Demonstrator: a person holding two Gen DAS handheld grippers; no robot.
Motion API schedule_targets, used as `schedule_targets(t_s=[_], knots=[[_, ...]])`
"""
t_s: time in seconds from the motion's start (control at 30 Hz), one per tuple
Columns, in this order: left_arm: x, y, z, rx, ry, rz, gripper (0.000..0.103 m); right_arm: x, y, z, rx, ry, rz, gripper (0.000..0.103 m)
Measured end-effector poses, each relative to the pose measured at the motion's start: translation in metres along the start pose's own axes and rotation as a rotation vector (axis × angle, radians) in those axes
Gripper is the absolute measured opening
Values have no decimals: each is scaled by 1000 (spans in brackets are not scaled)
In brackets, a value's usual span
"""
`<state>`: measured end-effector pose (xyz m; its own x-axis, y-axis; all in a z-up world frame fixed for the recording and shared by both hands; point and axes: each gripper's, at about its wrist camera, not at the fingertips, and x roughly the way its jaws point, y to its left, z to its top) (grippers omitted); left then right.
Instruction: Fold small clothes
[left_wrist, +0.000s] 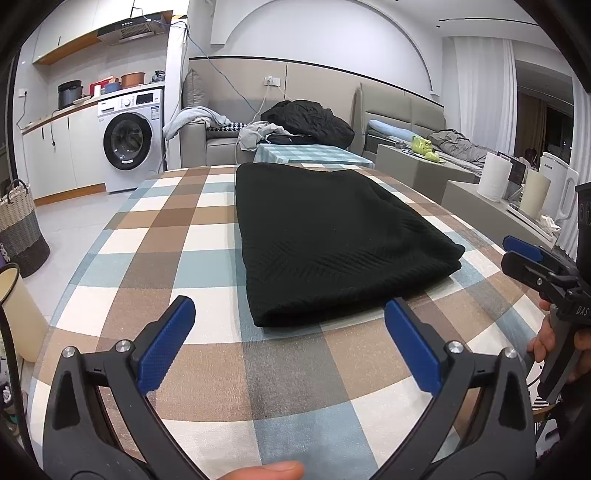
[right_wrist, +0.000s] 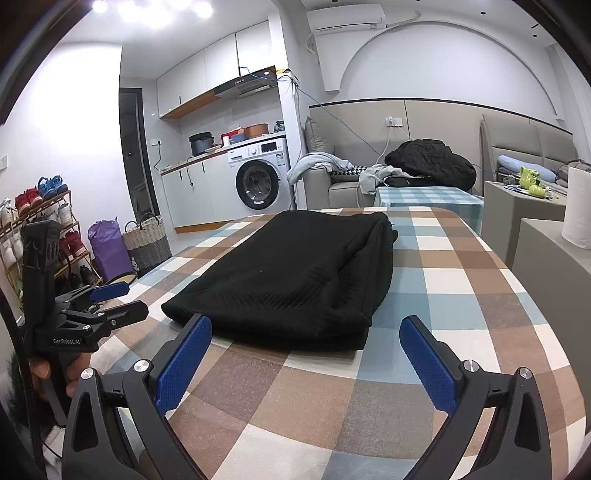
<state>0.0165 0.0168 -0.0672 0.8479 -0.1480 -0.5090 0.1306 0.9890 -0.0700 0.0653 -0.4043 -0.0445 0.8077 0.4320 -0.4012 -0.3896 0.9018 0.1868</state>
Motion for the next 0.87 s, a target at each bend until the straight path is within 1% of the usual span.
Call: schedule_targets(t_s=[0.6,0.87], knots=[[-1,1,0,2,-2,6,102,0,-1,0,-4,6,4,103],[0,4,-1,5,-18,9,102,2,-3,0,-3,9,7,103]])
